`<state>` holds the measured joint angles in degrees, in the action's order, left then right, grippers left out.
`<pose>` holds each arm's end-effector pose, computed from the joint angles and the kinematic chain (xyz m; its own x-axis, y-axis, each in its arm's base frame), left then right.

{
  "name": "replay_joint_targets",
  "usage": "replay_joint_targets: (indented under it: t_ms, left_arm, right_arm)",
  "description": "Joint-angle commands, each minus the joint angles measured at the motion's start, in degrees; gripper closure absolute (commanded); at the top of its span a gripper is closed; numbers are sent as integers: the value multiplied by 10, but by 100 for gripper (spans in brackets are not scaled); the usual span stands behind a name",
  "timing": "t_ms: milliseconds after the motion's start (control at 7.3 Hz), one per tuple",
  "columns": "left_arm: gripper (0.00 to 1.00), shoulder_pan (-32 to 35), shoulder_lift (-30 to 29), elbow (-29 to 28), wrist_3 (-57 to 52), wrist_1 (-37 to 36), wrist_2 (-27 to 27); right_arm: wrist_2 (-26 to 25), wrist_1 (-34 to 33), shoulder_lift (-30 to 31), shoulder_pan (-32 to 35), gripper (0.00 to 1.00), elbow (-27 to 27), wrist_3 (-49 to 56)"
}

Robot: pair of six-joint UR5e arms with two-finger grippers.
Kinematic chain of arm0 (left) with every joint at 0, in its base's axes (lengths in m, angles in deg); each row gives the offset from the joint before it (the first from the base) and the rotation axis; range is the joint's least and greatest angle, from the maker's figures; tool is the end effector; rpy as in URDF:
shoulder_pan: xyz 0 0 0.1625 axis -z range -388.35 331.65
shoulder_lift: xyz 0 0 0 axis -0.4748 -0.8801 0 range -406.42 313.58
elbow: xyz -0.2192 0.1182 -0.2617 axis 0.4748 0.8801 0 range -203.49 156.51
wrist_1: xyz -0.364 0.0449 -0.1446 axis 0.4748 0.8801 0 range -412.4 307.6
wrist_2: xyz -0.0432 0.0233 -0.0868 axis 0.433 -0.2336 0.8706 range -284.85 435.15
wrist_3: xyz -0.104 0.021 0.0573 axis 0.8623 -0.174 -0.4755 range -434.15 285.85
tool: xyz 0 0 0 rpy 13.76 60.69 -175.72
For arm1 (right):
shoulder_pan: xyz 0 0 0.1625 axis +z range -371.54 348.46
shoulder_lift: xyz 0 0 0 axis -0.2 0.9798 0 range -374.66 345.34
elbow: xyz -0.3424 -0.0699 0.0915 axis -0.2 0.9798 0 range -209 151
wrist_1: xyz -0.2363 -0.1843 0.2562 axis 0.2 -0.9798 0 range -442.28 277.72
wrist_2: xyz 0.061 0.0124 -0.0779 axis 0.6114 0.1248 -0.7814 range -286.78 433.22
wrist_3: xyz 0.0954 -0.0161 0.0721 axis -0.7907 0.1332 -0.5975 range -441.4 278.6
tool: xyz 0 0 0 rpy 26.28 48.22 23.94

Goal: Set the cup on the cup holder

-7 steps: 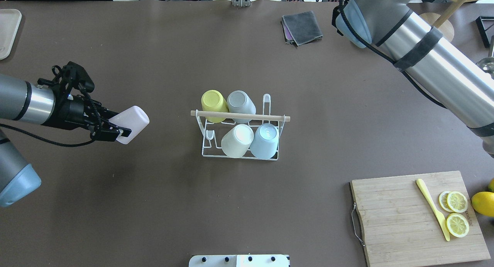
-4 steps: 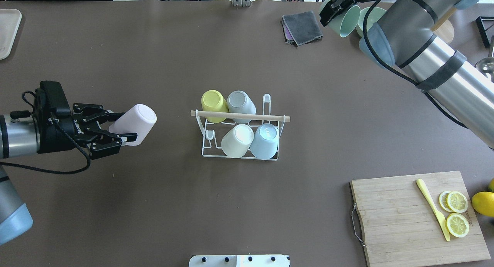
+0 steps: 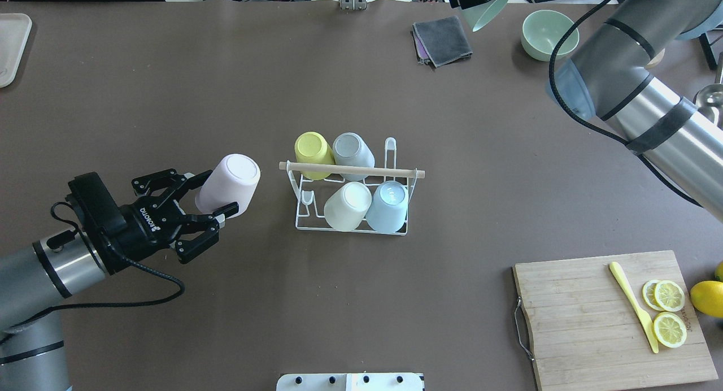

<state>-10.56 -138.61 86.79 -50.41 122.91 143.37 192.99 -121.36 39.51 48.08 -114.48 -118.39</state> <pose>0.3577 -0.3018 0.2526 0.4505 0.7482 -0.4871 0.5159 0.2271 0.8260 -0.2632 -0.5941 0.1781 0.4407 -0.6193 0.6498 -0.2462 0.6127 0.7510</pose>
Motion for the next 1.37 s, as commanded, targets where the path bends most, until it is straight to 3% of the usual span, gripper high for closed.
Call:
replay_joint_targets:
  t_ms: [0,274,411,548,821,1232]
  left_arm:
    - [93,-42,-35,-2,-23,3,-118]
    - [92,-95,-76,-6,-23,-3,-204]
    - [92,-121,-90,-8,-23,-2,-252]
    - [91,-125,-105,-19,-22,-3,-257]
    - [91,-135,-132,-50,-21,-2,-278]
    - [91,-123,-161,-83,-11,0,-279]
  right_arm:
    - [-49,183,16,-11,100,7,-118]
    - [-149,327,37,-87,100,27,-165]
    - [-172,389,37,-119,100,61,-164]
    - [-180,436,32,-143,100,87,-164]
    - [-249,446,27,-211,100,110,-154]
    - [-249,446,25,-236,100,126,-136]
